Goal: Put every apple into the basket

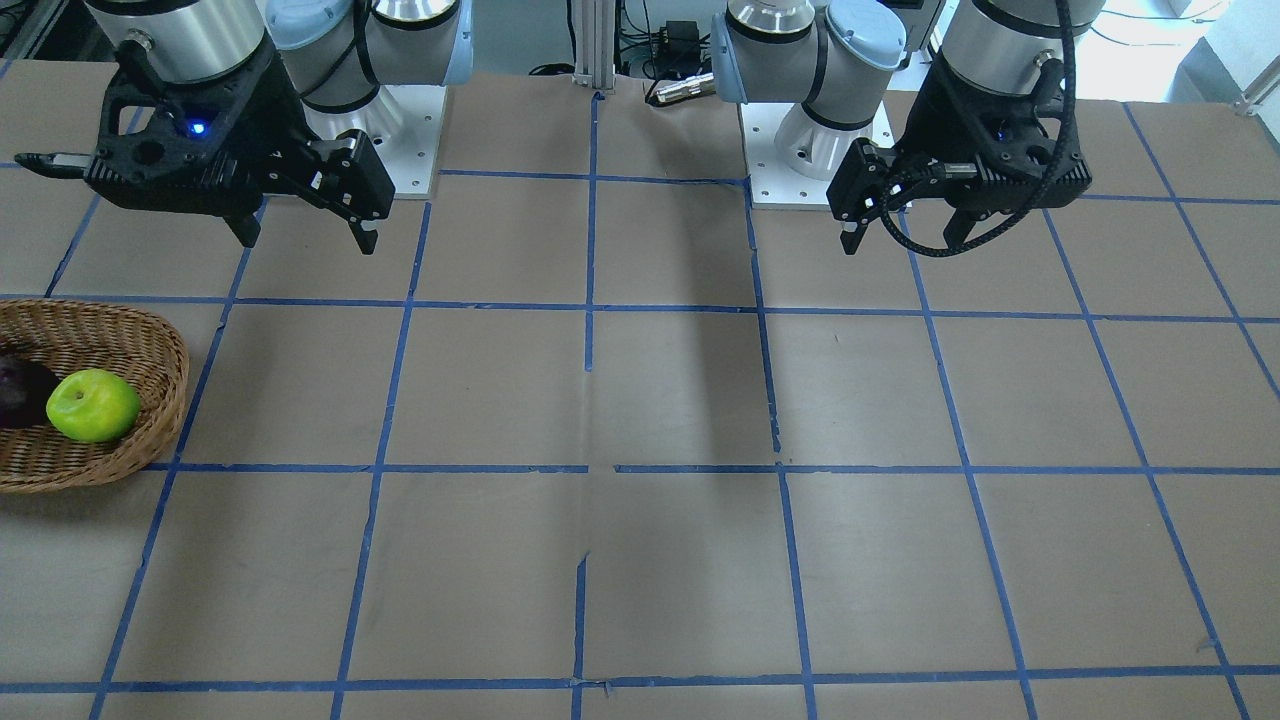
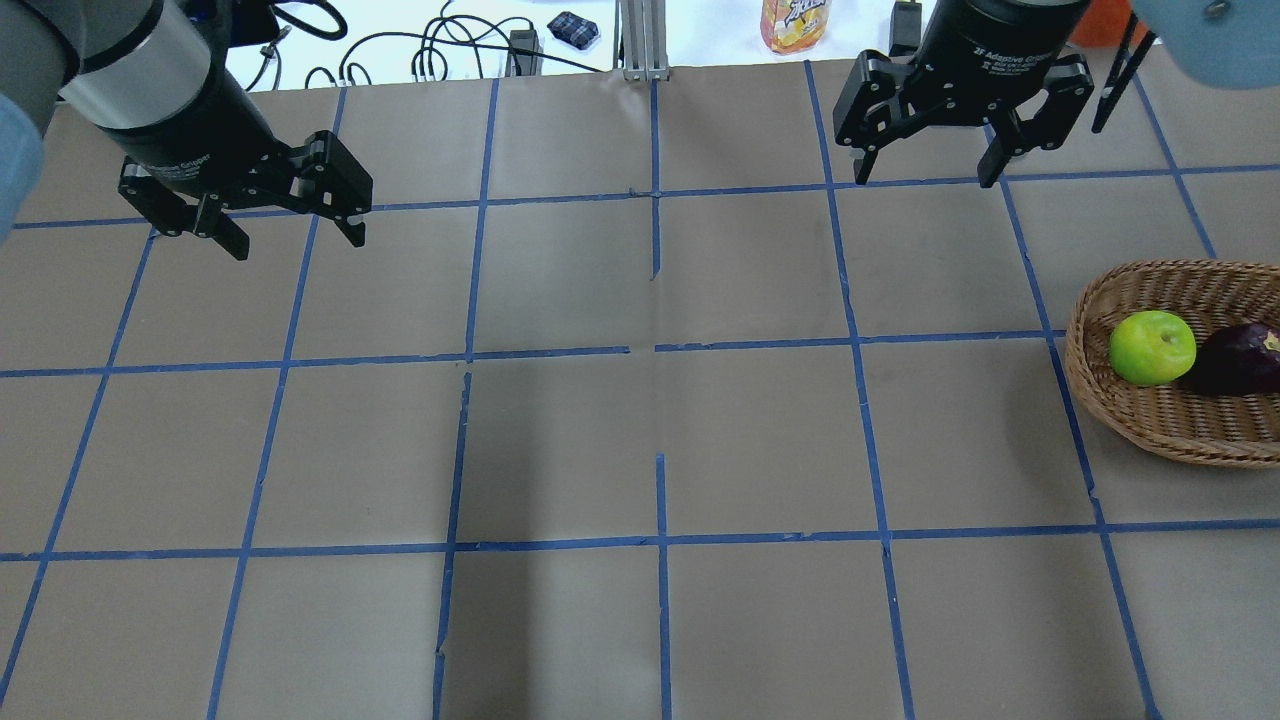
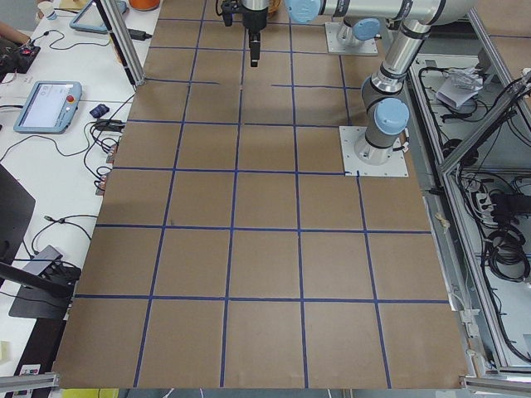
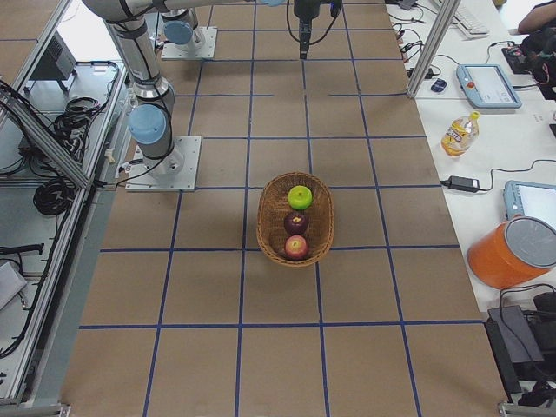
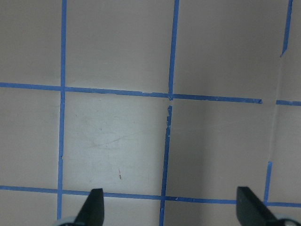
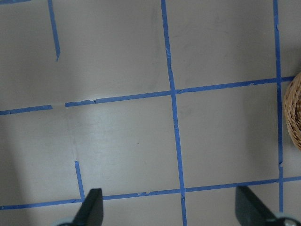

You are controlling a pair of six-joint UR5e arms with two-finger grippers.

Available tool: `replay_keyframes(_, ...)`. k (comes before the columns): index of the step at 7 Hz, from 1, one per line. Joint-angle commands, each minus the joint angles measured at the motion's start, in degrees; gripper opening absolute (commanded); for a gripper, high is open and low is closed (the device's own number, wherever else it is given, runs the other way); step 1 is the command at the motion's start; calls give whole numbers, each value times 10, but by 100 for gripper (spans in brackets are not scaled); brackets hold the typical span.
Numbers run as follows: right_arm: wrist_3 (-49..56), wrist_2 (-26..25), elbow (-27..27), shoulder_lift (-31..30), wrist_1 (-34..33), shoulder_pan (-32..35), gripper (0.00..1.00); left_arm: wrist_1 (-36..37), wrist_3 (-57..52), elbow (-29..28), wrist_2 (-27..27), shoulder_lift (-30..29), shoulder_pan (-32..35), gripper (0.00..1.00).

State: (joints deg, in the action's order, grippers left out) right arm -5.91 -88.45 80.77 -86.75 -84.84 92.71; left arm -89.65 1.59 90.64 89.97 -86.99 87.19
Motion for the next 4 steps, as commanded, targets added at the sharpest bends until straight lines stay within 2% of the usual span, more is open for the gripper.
replay_keyframes(1,13,-1,0,1,-2,2,100,0,0,1,-1,0,0,100)
replay_keyframes(4,18,-7,-1,3,-2,0,100,-1,-1,0,5,1,0,100)
